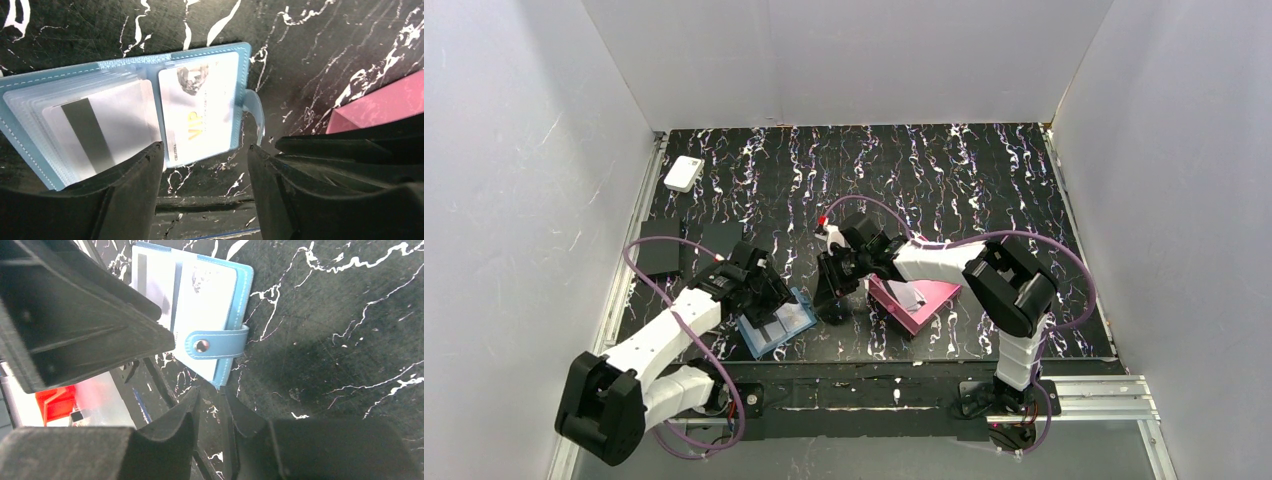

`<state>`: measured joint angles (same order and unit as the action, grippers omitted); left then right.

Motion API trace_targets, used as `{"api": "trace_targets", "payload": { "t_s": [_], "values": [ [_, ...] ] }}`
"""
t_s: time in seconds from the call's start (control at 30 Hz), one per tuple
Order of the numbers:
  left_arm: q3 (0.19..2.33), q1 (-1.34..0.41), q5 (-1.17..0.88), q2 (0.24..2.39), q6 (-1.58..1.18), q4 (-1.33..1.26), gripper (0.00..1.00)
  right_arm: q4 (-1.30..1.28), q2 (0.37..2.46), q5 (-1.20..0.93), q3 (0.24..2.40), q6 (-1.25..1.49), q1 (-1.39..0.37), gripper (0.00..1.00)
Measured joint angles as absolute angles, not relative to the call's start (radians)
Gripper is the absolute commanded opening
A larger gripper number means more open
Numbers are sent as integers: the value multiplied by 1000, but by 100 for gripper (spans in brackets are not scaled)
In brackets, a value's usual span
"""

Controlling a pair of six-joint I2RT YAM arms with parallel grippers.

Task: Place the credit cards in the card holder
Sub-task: Insert the credit card into the card holder.

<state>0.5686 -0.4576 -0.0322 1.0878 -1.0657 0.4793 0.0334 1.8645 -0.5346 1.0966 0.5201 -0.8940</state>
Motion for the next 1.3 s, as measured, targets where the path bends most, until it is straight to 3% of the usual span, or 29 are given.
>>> {"api": "trace_targets", "payload": {
  "t_s": [0.17,0.43,0.6,1.3],
  "values": [
    [601,-458,-38,1040,-1046,537,60,36,1863,-534,1096,530,-899,32],
    [582,-458,-42,977,-1034,549,18,85,1858,-544,1076,575,-907,32],
    [553,-458,-41,1024,-1025,499,5,120,1858,-560,1064,604,-915,28],
    [463,-458,-7,1069,-1023,414,0,217,1867,-566,1038,684,-927,40]
  ]
}}
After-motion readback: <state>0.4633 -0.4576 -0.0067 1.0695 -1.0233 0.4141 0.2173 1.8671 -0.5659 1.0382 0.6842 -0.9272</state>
